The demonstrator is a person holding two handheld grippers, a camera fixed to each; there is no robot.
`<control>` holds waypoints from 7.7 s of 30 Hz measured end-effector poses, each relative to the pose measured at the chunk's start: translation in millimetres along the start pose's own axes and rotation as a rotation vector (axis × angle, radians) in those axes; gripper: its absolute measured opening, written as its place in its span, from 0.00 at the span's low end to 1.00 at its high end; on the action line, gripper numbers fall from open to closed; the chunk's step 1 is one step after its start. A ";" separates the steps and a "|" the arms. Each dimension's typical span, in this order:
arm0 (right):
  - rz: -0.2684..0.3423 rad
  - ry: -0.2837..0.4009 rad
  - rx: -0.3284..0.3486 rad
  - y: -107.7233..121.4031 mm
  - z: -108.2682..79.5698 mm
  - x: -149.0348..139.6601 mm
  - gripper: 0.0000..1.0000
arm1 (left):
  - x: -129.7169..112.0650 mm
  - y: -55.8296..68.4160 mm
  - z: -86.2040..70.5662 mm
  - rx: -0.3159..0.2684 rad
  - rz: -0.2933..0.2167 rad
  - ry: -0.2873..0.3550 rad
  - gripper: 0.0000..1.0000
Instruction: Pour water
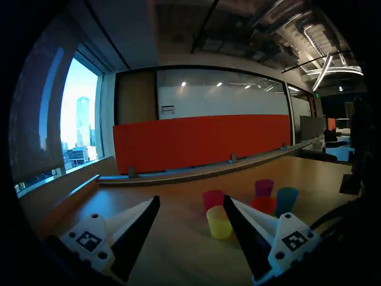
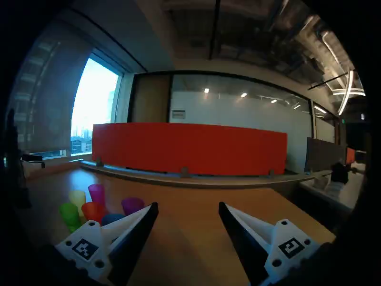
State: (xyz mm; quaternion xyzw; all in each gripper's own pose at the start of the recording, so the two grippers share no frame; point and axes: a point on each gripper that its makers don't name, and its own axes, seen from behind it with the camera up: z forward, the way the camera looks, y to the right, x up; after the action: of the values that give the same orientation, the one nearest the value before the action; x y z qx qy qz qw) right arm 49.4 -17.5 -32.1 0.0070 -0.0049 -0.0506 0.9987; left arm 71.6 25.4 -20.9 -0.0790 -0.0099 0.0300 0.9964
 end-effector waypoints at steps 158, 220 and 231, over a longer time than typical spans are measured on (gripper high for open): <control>0.051 0.032 -0.096 31.7 22.5 -64.2 0.99 | -63.3 -24.0 11.7 0.188 -0.078 0.024 0.99; 0.053 0.028 -0.093 30.4 22.3 -64.0 0.99 | -63.8 -23.7 12.5 0.188 -0.080 0.024 0.99; 0.053 0.029 -0.093 30.3 23.4 -63.7 0.99 | -64.0 -24.2 12.5 0.188 -0.082 0.024 0.99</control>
State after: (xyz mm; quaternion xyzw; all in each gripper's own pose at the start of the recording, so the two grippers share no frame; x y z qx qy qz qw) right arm -11.2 18.7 -8.8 -0.0390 0.0120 -0.0244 0.9989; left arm 8.8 -0.4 -5.6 0.0148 0.0014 -0.0109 0.9998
